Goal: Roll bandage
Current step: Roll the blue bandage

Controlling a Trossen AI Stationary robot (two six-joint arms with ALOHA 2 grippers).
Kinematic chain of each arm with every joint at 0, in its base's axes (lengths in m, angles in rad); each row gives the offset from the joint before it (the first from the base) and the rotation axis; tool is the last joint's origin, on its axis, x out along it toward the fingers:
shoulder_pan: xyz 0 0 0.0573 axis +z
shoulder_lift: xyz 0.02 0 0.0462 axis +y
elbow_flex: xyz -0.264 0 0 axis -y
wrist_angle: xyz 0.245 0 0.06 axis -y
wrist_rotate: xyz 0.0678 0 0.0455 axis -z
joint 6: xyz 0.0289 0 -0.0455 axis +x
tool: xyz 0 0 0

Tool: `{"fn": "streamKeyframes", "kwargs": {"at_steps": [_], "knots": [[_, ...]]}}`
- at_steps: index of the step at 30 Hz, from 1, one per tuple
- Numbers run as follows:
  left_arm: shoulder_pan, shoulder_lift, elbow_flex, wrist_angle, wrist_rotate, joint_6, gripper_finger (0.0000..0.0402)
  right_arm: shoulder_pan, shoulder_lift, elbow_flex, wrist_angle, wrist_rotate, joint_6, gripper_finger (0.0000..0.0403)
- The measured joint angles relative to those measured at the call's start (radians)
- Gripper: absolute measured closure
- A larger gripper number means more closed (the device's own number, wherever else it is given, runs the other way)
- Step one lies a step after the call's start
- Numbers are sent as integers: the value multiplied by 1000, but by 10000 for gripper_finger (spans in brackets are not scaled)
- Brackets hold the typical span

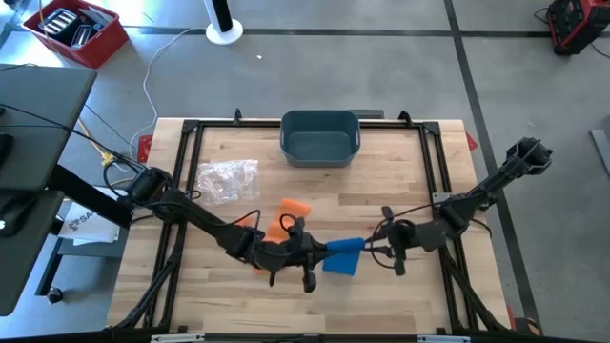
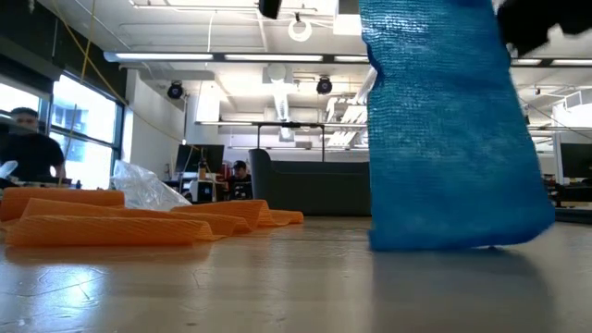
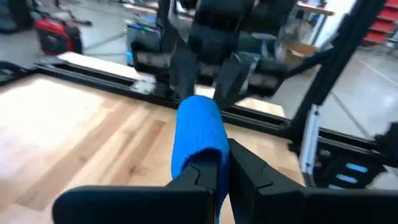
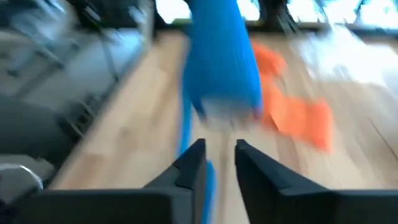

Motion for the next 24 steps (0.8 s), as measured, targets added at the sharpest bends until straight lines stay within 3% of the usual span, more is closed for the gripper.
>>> {"fn": "streamKeyframes", "kwargs": {"at_steps": [4, 7, 11, 15, 19, 24], "knots": [[-26, -36, 1, -40, -96, 21, 392, 0, 5, 0, -156, 40, 126, 280], [-42, -46, 0, -68, -149, 33, 394, 9, 38, -26, -136, 40, 166, 261], [-66, -58, 0, -23, -159, 66, 394, 42, 127, -127, 159, 48, 116, 249], [-96, -57, 0, -24, -153, 72, 395, 50, 247, -179, 522, 122, 71, 246], [-110, -57, 0, -11, -156, 91, 393, 50, 379, -155, 819, 133, -113, 246], [-120, -57, 0, 7, -163, 103, 391, 53, 466, -83, 943, 37, -278, 246]]}}
